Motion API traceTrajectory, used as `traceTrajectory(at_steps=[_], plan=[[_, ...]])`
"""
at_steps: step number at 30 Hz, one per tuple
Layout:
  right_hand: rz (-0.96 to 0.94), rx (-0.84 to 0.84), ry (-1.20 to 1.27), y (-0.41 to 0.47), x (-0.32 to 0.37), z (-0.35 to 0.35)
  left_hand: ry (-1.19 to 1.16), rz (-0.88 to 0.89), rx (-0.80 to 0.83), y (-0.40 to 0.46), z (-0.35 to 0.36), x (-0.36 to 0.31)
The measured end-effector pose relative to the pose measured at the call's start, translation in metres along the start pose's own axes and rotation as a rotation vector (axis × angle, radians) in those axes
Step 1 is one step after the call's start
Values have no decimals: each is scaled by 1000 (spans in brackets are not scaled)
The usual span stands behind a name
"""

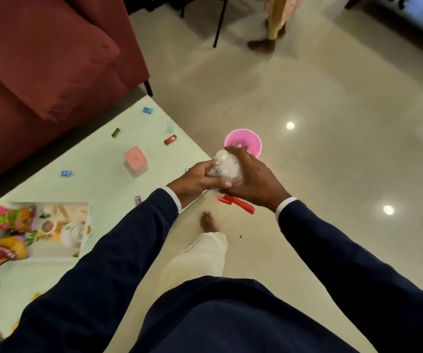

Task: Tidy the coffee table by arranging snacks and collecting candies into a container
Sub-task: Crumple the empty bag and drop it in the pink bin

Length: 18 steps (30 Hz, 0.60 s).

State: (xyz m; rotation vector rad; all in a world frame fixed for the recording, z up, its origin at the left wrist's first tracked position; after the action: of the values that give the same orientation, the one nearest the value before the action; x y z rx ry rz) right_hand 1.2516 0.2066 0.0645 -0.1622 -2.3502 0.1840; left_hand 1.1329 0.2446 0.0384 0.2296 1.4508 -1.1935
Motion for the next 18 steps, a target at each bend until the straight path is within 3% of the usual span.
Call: traceTrajectory(at_steps=[3, 5, 7, 9, 12, 15, 18], plan=[[193, 15, 18, 16, -55, -5, 596, 49, -162, 44, -6, -5], [355, 44, 75, 28, -95, -7, 795, 189, -288, 70, -14, -20], [403, 128, 89, 39, -117, -4, 849, 301, -184, 96, -9, -24], [301, 217, 78, 60, -119, -2, 968, 292, -28, 126, -6, -20], [206, 234, 96, 91, -116, -9, 853, 87, 71, 159, -14, -10], [214, 112, 155, 119, -127, -31, 740, -11, -57, 186, -33, -16], [303, 84, 275, 137, -147, -47, 771, -40, -207, 209, -48, -25]])
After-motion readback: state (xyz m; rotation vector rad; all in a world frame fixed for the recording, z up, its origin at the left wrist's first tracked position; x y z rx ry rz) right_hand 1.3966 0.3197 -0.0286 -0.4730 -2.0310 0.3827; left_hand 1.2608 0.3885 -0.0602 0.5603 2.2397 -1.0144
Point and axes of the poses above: each hand's wrist, its own y-axis towards the middle knuckle, its own z-axis out of the palm, x = y × z, the point moved 8 cm from there along y, towards the middle knuckle, and after that the axes turned 2 degrees about -z, right-handed, at the moved point
